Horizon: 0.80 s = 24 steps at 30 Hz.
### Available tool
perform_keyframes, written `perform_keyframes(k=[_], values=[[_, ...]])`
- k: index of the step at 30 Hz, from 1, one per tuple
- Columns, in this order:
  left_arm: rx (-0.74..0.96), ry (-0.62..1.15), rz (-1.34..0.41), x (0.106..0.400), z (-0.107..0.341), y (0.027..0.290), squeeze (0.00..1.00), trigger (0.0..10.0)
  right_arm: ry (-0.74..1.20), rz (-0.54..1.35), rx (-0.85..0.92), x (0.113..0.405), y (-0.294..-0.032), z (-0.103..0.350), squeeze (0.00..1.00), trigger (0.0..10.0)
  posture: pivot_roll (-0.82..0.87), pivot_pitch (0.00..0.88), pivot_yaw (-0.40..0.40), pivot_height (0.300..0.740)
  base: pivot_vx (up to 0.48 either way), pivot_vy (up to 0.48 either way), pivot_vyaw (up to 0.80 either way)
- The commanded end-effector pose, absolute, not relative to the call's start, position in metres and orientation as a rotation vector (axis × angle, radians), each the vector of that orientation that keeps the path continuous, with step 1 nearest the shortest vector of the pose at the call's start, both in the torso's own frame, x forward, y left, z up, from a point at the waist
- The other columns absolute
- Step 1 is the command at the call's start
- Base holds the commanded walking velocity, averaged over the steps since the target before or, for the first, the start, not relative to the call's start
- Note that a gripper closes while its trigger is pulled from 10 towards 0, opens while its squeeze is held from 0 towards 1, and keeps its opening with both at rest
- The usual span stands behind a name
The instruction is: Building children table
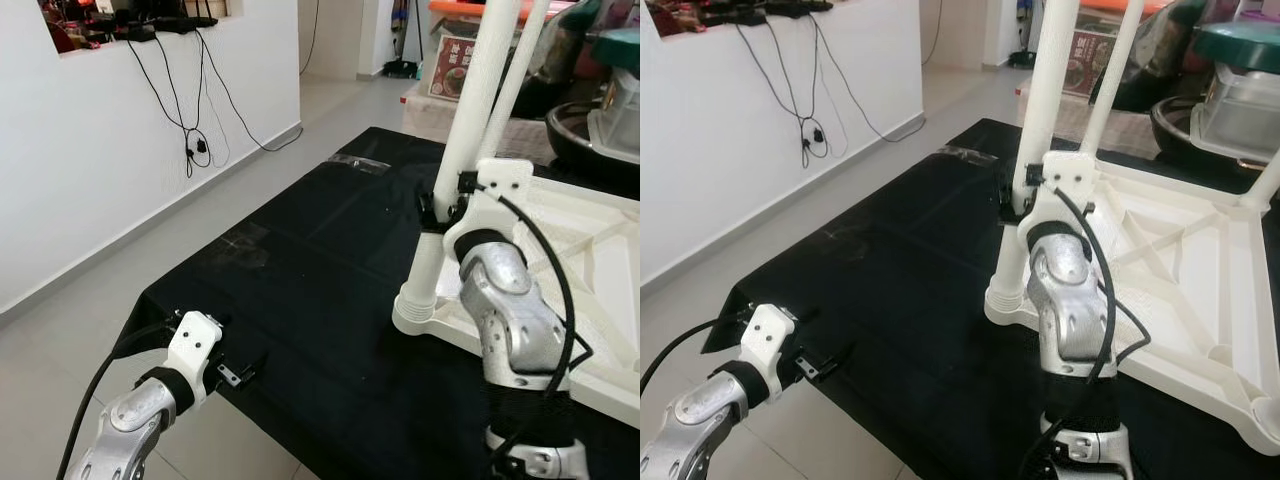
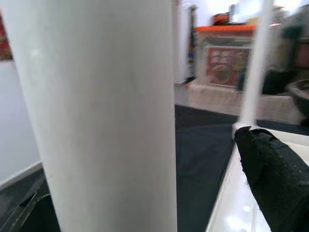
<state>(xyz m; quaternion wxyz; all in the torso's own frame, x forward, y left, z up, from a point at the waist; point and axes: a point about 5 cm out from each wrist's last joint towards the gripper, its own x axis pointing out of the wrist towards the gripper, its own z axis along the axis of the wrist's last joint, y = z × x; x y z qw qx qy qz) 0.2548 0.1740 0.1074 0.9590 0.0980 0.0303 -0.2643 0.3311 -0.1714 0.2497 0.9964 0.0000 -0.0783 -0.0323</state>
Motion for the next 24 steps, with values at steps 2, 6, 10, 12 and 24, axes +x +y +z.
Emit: perform_keyframes(k=[2,6,10,12,24], values=[[0.216,0.075,-0.543,0.254,0.104,0.178,0.0,10.0,-0.131,0.048,-0.04,0.342,-0.18,0.255,0.0,10.0,0.03,0.0,-0.008,0.74,0.0,0.0,0.0],[0.219,0.075,-0.545,0.254,0.104,0.178,0.0,10.0,-0.11,0.121,-0.074,0.35,-0.183,0.257,0.0,7.7,0.03,0.0,-0.013,0.74,0.0,0.0,0.0],[0.222,0.075,-0.548,0.254,0.104,0.177,0.0,10.0,-0.086,0.18,-0.101,0.36,-0.188,0.258,0.0,6.9,0.03,0.0,-0.022,0.74,0.0,0.0,0.0],[0.223,0.076,-0.548,0.253,0.103,0.177,0.0,10.0,-0.072,0.227,-0.122,0.364,-0.19,0.257,0.0,4.2,0.03,0.0,-0.025,0.74,0.0,0.0,0.0],[0.229,0.08,-0.545,0.251,0.101,0.178,0.0,10.0,-0.01,0.392,-0.195,0.383,-0.207,0.26,0.0,0.0,0.04,0.0,-0.041,0.74,0.0,0.0,0.0]])
